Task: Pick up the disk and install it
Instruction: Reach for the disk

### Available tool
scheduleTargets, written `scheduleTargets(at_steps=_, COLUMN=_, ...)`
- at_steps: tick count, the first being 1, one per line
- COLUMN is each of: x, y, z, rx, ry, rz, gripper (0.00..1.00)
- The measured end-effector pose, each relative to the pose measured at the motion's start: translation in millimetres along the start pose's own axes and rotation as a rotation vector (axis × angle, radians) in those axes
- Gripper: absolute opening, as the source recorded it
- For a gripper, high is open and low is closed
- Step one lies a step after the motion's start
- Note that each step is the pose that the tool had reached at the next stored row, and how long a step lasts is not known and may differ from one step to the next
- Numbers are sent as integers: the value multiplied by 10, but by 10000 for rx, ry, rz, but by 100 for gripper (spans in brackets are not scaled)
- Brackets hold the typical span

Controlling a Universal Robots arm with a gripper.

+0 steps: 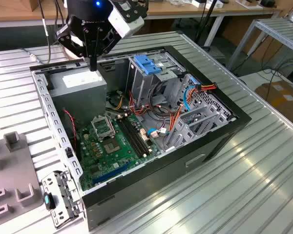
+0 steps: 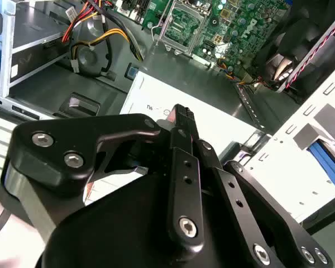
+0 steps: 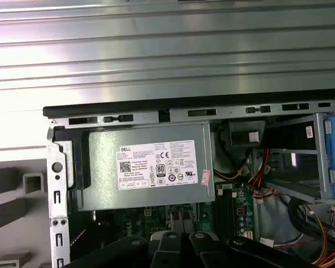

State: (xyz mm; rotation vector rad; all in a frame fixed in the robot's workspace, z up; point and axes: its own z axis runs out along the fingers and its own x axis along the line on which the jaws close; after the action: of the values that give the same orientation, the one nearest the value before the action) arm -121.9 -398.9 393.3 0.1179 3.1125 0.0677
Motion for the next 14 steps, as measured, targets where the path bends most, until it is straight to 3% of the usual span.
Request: scheduleTargets(at_steps=14, x=30, y=-2, z=-1, rx=0, ry=0, rz=0, gripper=11)
